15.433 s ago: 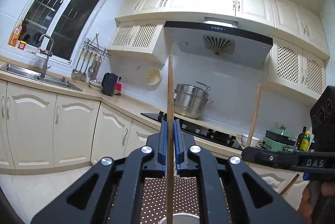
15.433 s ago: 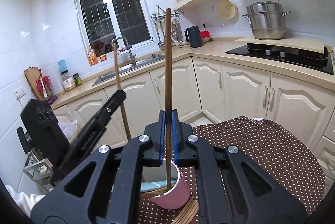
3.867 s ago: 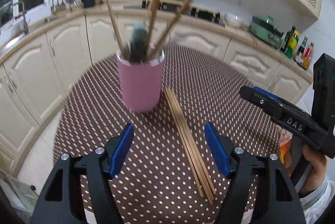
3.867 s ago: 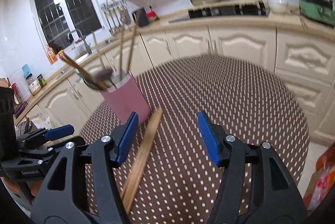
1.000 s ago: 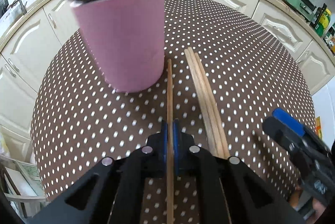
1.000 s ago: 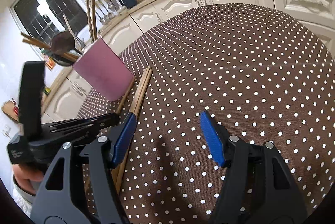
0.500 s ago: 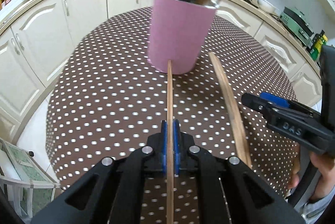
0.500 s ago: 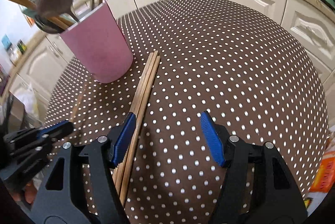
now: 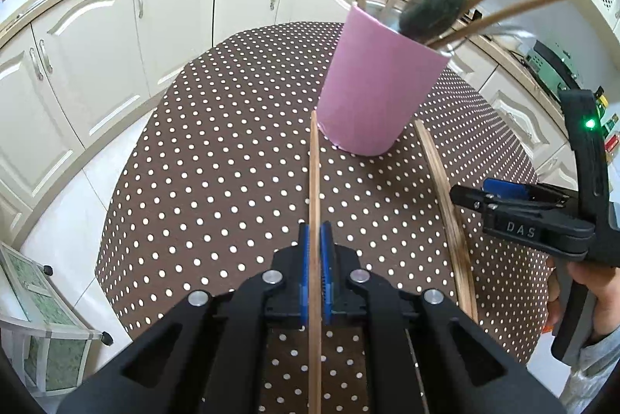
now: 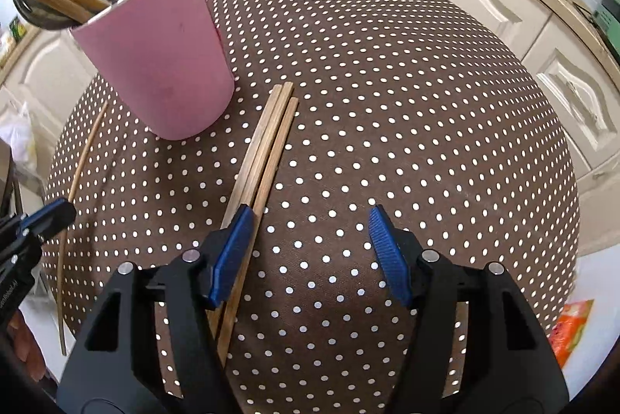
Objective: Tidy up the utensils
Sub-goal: 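Lift the chopstick with the left tool while the right tool grasps another chopstick, then raise both held chopsticks and lower them into the pink cup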
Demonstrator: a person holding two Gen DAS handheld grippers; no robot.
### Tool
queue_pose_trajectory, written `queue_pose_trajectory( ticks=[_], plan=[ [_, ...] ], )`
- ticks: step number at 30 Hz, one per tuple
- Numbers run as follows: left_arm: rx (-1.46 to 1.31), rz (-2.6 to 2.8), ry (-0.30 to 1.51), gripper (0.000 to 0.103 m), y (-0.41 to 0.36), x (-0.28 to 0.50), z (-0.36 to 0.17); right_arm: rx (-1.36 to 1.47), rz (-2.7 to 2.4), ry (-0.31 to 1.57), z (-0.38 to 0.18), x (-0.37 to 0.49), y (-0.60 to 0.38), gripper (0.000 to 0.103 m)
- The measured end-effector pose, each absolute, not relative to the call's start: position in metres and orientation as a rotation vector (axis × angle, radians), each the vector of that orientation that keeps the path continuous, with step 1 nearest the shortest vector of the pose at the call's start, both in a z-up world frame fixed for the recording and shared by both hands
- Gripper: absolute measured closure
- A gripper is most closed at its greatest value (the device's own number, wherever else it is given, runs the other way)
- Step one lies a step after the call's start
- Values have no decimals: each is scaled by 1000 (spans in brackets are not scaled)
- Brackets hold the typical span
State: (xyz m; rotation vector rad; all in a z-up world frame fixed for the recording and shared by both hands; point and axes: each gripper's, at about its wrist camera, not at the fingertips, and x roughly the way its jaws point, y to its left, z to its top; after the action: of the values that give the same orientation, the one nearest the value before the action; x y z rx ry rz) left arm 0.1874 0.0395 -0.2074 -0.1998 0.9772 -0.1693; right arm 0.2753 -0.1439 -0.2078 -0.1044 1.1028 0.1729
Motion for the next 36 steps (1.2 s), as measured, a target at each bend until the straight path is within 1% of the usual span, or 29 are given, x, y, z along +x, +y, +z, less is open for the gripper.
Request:
queue_pose_trajectory(
  ticks=[1, 3, 6, 9, 10, 11, 12, 13, 14, 15, 20, 28, 36],
  plan=[
    [-204, -169, 977, 98, 39, 190, -207, -124, 177, 1118, -208, 279, -137, 42],
    [-209, -172, 975, 98, 41, 192, -206, -146, 194, 1150, -212, 286, -127, 51],
    [-206, -176, 967, 98, 40, 193, -203, -177, 200, 1164, -215, 290, -117, 52],
    [-204, -173, 962, 98, 39, 193, -203, -164, 203, 1178, -214, 298, -114, 57],
    [-208, -174, 958, 98, 39, 193, -202, -163, 201, 1181, -214, 300, -113, 62],
    [-210, -173, 954, 98, 40, 193, -202, -164, 202, 1184, -212, 304, -111, 70],
    [-211, -170, 947, 98, 41, 193, -200, -163, 205, 1186, -211, 308, -112, 72],
    [-210, -167, 943, 98, 41, 192, -199, -173, 215, 1194, -211, 312, -107, 78],
    [-209, -164, 935, 98, 42, 192, -197, -181, 225, 1196, -209, 315, -106, 87],
    [-208, -163, 929, 98, 43, 192, -195, -187, 238, 1201, -209, 321, -103, 91],
    [-206, -154, 884, 98, 46, 189, -184, -187, 258, 1200, -207, 331, -98, 97],
    [-216, -147, 792, 98, 51, 178, -164, -102, 286, 1140, -192, 331, -109, 98],
    [-208, -155, 688, 98, 52, 164, -142, 8, 330, 993, -155, 320, -135, 98]
  ],
)
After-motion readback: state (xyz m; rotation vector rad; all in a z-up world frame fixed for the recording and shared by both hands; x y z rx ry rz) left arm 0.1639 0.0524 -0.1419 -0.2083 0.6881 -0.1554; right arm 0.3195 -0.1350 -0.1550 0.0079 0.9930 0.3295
